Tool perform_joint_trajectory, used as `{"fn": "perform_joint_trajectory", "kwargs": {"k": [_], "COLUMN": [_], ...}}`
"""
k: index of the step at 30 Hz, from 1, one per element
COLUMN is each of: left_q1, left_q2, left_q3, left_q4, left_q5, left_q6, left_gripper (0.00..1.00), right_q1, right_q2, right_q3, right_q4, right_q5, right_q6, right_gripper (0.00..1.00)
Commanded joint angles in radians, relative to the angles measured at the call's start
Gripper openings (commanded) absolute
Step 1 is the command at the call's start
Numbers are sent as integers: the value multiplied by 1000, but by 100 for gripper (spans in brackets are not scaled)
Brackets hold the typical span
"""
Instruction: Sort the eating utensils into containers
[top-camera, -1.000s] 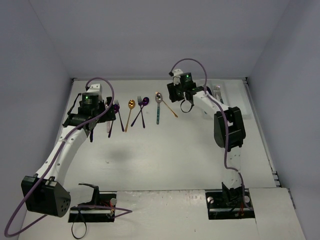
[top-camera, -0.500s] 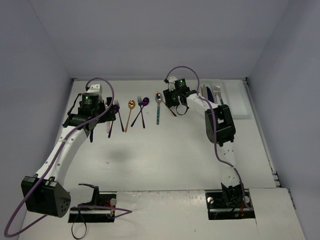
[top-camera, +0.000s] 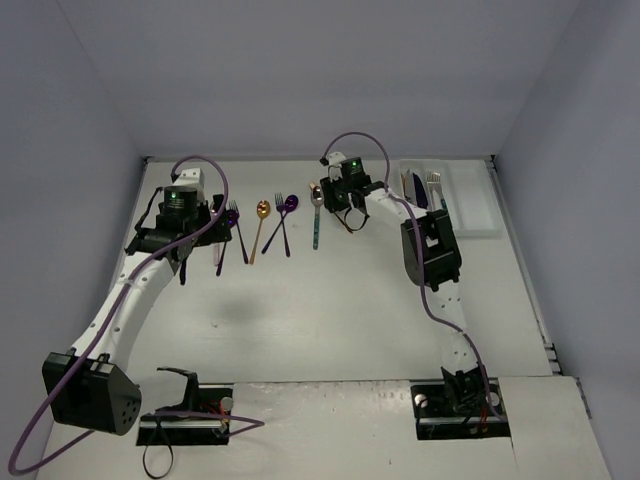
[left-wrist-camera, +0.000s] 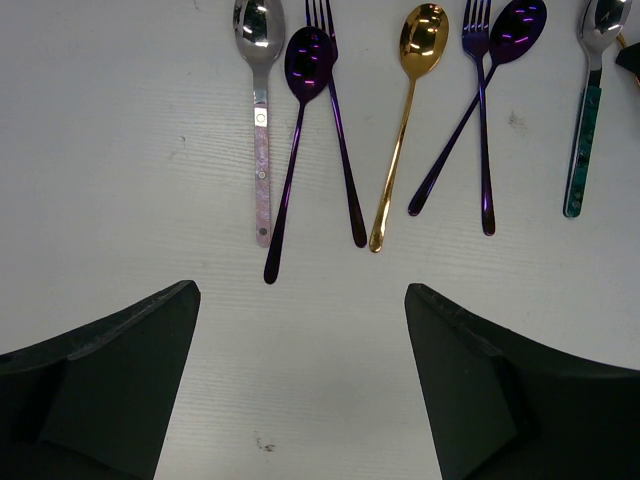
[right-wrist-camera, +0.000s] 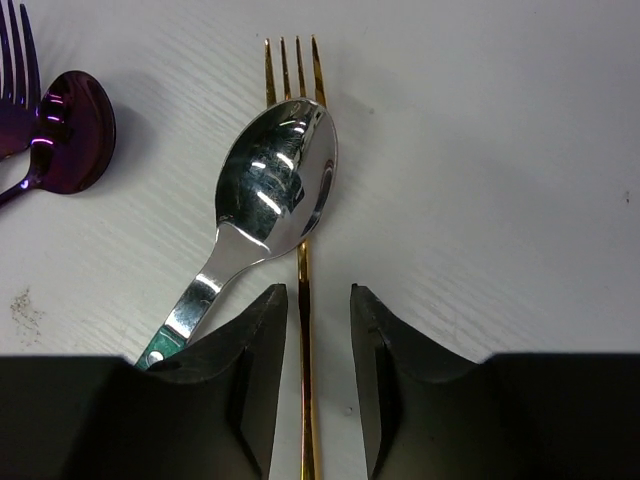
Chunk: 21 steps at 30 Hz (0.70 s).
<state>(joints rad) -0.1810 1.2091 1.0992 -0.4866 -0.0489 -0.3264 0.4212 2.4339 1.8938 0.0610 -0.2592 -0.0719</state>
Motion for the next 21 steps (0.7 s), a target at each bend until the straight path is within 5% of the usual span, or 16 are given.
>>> {"fn": "perform_joint_trajectory", "kwargs": {"k": [1, 9, 21], "left_q1": [9, 8, 9], "left_q2": [-6, -11, -3], "left_q3": [27, 27, 29], "left_q4": [28, 28, 28], "left_q5": [-2, -2, 15], "left_q6": [6, 5, -1], "left_gripper": [82, 82, 82], "right_q1": [16, 4, 14], "right_q2": [-6, -155, -513], "right_q3": [-32, -276, -744], "right_q4": [-21, -21, -78], "right_q5": [151, 343, 288], "right_q6": [36, 65, 241], "right_gripper": [7, 0, 2]}}
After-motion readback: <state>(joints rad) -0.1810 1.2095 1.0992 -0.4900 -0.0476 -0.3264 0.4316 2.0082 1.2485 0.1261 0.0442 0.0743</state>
